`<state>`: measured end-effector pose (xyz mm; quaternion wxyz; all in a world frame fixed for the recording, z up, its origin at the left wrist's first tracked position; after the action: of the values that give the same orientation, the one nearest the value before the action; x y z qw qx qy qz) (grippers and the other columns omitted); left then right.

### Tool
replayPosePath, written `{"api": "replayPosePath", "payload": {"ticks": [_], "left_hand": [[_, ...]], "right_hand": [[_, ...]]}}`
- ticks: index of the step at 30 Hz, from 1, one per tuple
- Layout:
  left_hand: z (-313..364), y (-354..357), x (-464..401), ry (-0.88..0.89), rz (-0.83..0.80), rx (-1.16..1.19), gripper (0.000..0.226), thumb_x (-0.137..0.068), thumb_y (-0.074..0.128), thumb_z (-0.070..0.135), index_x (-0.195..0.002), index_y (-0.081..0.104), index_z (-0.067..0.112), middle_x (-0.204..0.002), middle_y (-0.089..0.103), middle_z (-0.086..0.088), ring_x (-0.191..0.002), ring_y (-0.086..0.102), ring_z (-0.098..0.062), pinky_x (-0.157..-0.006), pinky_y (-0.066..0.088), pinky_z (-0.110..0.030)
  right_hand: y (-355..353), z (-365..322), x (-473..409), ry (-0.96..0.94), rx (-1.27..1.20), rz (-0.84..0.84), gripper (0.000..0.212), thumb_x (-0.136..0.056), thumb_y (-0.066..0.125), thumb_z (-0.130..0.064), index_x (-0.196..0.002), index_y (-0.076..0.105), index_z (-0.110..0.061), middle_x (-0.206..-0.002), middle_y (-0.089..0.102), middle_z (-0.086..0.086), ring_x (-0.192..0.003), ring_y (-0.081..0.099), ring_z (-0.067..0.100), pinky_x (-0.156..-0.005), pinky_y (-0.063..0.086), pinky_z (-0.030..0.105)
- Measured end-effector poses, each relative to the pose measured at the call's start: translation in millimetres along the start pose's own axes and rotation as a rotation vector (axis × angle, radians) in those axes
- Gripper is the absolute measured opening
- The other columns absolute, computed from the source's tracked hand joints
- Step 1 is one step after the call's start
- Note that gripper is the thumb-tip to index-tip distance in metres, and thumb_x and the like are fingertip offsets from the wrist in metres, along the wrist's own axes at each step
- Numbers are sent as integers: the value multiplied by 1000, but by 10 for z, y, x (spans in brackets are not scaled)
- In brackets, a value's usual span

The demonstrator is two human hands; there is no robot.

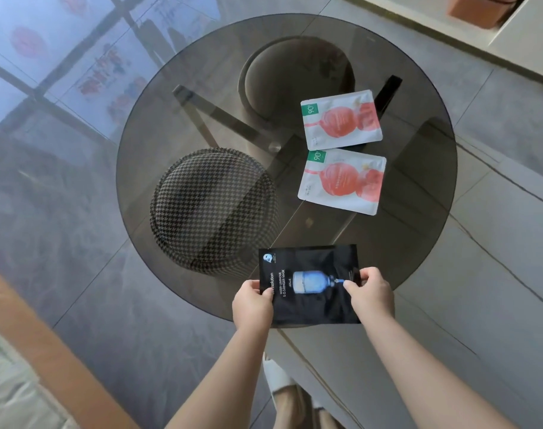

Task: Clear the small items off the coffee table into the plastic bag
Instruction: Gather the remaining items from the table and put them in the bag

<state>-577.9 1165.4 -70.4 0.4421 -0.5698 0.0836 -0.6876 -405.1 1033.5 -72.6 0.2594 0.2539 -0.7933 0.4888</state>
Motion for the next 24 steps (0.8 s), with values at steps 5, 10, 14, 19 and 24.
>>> {"api": "replayPosePath", "payload": {"ticks": [5, 10, 14, 19, 24], "left_hand": [[-100, 42, -31, -64, -11, 82, 15, -87, 65, 24, -99, 59, 19, -100, 67, 0, -94, 62, -18, -79, 45, -28], [-115, 105, -12, -93, 0, 174, 15, -86, 65, 17, -95, 53, 20, -97, 67, -1, -91, 62, -20, -86, 51, -36], [-30, 112, 0, -70, -15, 252, 21, -86, 63, 11, -104, 54, 16, -104, 66, -4, -96, 62, -21, -86, 50, -34], [245, 8, -1, 3, 12, 329, 38, -85, 63, 7, -119, 52, 20, -112, 63, -4, -100, 59, -19, -86, 46, -30], [710, -33, -95, 39, -59, 421, 46, -84, 65, 6, -128, 55, 14, -117, 66, -2, -105, 62, -17, -99, 47, -36]], "right_hand": [[18, 66, -32, 8, -23, -7, 15, -84, 65, -16, -89, 51, -16, -97, 61, 6, -82, 51, 25, -66, 34, 28], [15, 51, -61, 18, -1, -29, 16, -83, 67, -17, -90, 52, -15, -92, 59, 2, -84, 54, 25, -63, 35, 27], [-15, 33, -73, 17, -97, -52, 18, -82, 66, -14, -92, 52, -14, -94, 57, 2, -79, 52, 22, -55, 33, 27], [-167, -121, -124, -48, -216, -74, 30, -81, 69, -13, -102, 50, -18, -87, 54, -4, -82, 52, 19, -59, 36, 23], [-405, -390, -311, -50, -344, -65, 34, -82, 68, -9, -114, 58, -12, -95, 59, 0, -92, 57, 21, -82, 45, 32]]}}
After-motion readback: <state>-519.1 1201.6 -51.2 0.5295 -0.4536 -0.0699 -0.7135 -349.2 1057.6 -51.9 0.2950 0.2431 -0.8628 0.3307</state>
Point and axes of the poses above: each hand's wrist, its own x-axis away from the middle knuckle, its own y-axis out of the palm, z = x × y, the point moved 3 cm from there along -x, towards the middle knuckle
